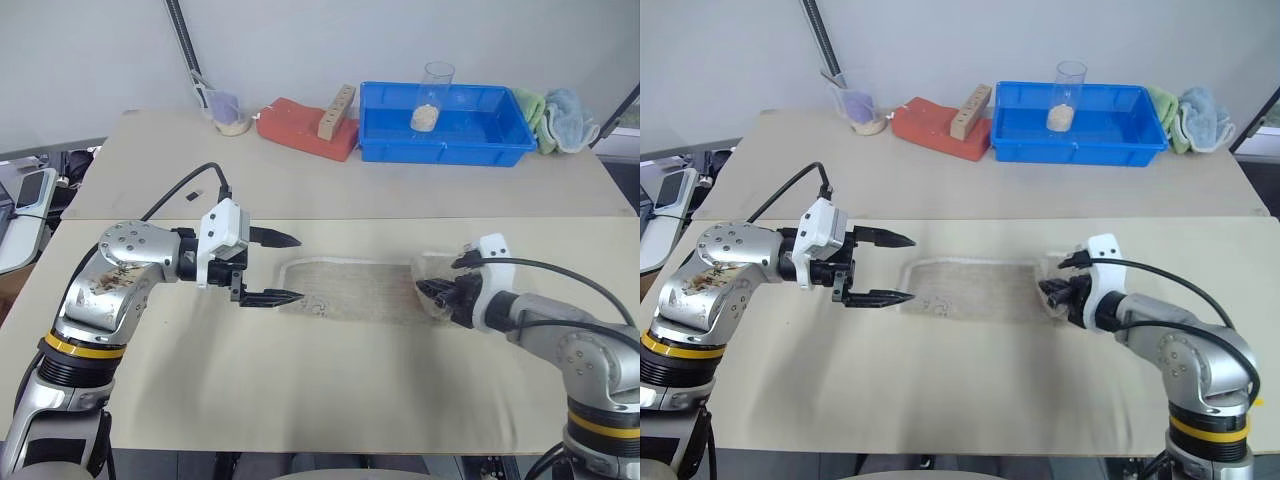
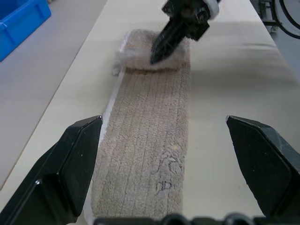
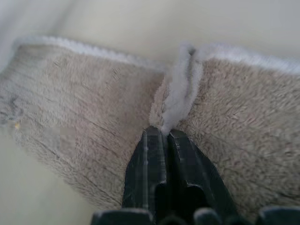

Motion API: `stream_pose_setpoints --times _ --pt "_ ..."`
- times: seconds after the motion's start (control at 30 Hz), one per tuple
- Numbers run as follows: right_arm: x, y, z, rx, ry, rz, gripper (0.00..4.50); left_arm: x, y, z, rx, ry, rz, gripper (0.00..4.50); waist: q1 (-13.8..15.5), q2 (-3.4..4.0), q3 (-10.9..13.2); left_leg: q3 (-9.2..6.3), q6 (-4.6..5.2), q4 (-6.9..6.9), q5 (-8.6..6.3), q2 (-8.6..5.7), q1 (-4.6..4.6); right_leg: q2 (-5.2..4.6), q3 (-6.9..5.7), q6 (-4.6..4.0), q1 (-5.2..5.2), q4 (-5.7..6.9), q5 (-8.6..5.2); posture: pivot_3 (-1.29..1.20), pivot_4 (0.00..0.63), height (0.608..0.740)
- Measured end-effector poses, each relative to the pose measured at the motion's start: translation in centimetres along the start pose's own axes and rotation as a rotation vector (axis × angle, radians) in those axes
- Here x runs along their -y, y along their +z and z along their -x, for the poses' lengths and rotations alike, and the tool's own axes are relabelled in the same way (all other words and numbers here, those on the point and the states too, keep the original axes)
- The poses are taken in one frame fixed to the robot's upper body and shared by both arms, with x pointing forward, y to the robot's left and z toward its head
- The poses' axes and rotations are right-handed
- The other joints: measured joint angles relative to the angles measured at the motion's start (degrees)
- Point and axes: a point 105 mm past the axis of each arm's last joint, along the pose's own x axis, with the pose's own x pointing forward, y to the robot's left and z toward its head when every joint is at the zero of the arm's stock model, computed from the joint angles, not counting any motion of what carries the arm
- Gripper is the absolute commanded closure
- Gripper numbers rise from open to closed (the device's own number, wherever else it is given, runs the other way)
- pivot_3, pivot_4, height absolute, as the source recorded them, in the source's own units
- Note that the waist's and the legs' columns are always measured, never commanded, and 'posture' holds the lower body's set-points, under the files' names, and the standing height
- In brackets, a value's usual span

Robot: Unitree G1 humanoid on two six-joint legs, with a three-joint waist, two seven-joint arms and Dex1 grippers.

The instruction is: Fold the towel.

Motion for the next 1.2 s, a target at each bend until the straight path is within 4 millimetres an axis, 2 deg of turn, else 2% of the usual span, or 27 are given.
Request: stream_pose_setpoints --times 0.17,0.27,0.4,0.57,0.67,0.8,0.87,1.0,1.1,1.17,1.2 --pt "0.1 0.5 -0.1 0.026 -0.014 0.011 1.34 -0.1 -0.7 0.1 -0.007 0.050 0.035 0.00 -0.51 0.00 0.00 -0.03 0.00 0.00 0.00 0.01 0.01 0.01 -0.02 0.00 0.00 0.01 0.00 0.00 0.150 0.740" --pt "-0.4 1.4 0.2 0.044 0.021 0.056 0.35 -0.4 -1.2 0.3 0.005 0.142 0.092 0.00 -0.68 0.02 -0.01 -0.04 0.00 -0.02 0.00 0.01 0.03 0.01 -0.01 0.00 0.00 0.02 0.00 0.00 0.150 0.740" --pt "-1.7 3.6 2.0 0.082 0.114 0.221 0.35 0.0 -3.4 0.5 0.017 0.280 0.277 0.00 -0.80 0.01 0.00 -0.07 0.01 -0.06 -0.01 0.05 0.07 0.04 -0.04 0.00 0.03 0.00 0.00 0.00 0.150 0.740" --pt "-4.0 4.3 3.9 0.064 0.284 0.423 0.35 0.8 -6.1 -0.2 0.057 0.528 0.527 0.00 -0.42 -0.01 0.01 -0.08 0.01 -0.02 -0.01 0.04 0.05 -0.03 -0.03 0.00 0.12 -0.11 0.00 0.00 0.150 0.740" --pt "-4.7 4.3 4.1 0.063 0.348 0.475 0.35 0.3 -7.2 -0.7 0.062 0.658 0.619 0.00 0.17 -0.05 0.01 -0.05 0.00 0.02 0.00 0.01 0.07 -0.06 -0.02 0.00 0.16 -0.13 0.00 0.00 0.150 0.740" --pt "-5.6 4.0 3.9 0.052 0.414 0.528 0.35 -0.7 -8.3 -2.3 0.085 0.776 0.718 0.00 0.93 -0.08 0.02 -0.01 -0.01 0.04 0.00 -0.05 -0.01 -0.06 -0.03 0.00 0.14 -0.18 0.00 0.00 0.150 0.740" --pt "-5.8 4.2 4.0 0.050 0.434 0.556 0.35 -1.1 -8.5 -3.1 0.088 0.799 0.761 0.00 1.02 -0.08 0.02 0.00 0.00 0.05 0.00 -0.06 -0.02 -0.07 -0.02 0.00 0.14 -0.21 0.00 0.00 0.150 0.740" --pt "-5.7 4.3 4.2 0.039 0.458 0.580 0.35 -0.6 -9.4 -4.3 0.016 0.797 0.793 0.00 0.92 -0.09 0.01 0.02 0.00 0.03 0.00 -0.03 0.02 -0.04 -0.01 0.00 0.16 -0.20 0.00 0.00 0.150 0.740" --pt "-5.6 4.5 4.3 0.038 0.468 0.585 0.31 -0.6 -9.6 -4.6 -0.030 0.805 0.797 0.89 0.94 -0.05 -0.01 0.03 0.00 0.03 0.00 -0.04 0.08 -0.04 0.00 0.00 0.21 -0.20 0.00 0.00 0.150 0.740" --pt "-5.8 4.8 4.5 0.047 0.481 0.588 0.31 -0.5 -9.8 -4.6 -0.059 0.817 0.800 1.77 0.96 -0.04 -0.02 0.04 -0.01 0.03 -0.01 -0.05 0.07 -0.05 0.01 0.00 0.21 -0.20 0.00 0.00 0.150 0.740" --pt "-5.9 4.9 4.6 0.052 0.486 0.589 0.31 -0.5 -9.9 -4.6 -0.075 0.821 0.798 2.35 1.01 -0.03 -0.03 0.04 -0.01 0.03 -0.01 -0.06 0.07 -0.06 0.01 0.00 0.21 -0.22 0.00 0.00 0.150 0.740"
